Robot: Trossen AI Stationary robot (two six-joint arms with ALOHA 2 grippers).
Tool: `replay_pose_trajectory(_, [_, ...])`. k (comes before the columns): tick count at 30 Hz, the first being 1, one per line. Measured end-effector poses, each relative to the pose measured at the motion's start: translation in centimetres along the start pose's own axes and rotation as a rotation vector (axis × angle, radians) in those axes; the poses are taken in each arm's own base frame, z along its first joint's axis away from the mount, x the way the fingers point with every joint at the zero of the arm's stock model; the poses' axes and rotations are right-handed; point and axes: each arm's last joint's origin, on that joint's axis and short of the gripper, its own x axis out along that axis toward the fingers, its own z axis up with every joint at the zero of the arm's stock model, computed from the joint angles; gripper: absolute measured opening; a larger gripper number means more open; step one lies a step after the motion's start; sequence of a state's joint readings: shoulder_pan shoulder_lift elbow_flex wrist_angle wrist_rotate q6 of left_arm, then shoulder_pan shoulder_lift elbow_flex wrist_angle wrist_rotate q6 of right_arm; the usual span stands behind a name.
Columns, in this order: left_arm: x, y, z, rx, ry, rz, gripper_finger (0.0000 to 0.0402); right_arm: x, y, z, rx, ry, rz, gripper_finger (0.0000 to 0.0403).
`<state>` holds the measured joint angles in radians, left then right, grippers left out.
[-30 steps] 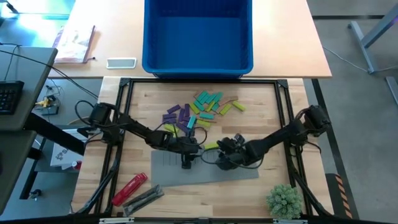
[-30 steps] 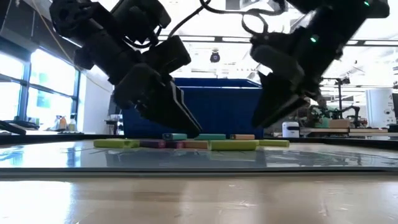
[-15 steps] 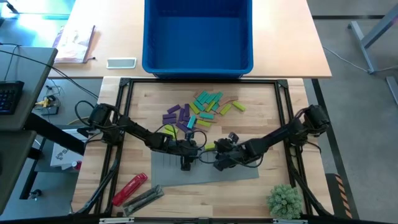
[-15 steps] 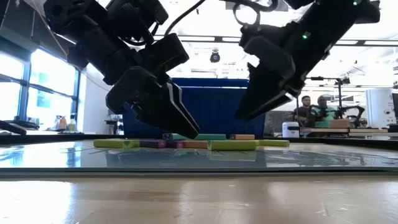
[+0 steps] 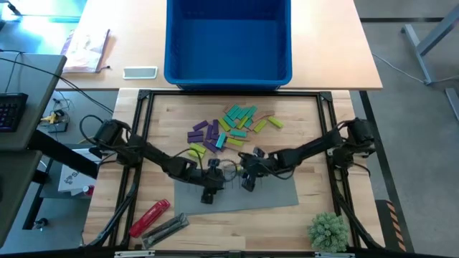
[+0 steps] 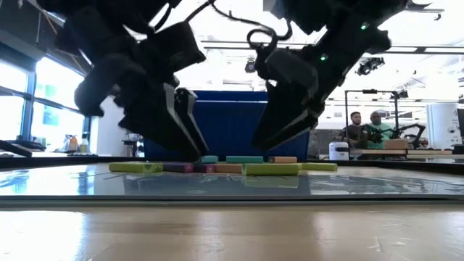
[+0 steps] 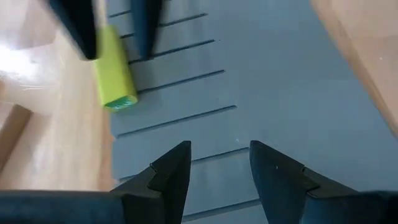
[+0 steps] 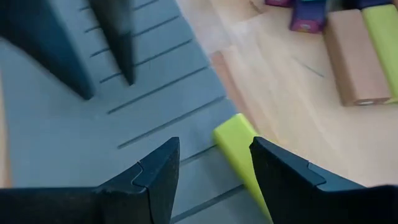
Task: Sort blocks
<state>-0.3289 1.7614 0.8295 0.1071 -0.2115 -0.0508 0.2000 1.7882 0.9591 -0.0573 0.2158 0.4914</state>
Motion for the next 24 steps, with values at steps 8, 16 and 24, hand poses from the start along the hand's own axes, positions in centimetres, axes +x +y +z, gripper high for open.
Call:
replay_pose_trajectory(8, [1.8, -0.6, -1.2, 0.013, 0.042, -0.002, 0.0145, 0.4, -1.6, 0.5, -0.073, 0.07, 0.073, 0.0185])
replay_pose_trajectory(16, [1.9, -0.6, -1.3, 0.016, 0.051, 0.001, 0.0145, 0.4, -2.9, 0.0, -0.2, 0.138, -0.016, 0.0185])
replay_pose_trajectory(24, [2.0, -0.6, -1.6, 0.02, 0.071, 0.002, 0.0145, 0.7, -5.4, 1.1, -0.251, 0.097, -0.208, 0.0185])
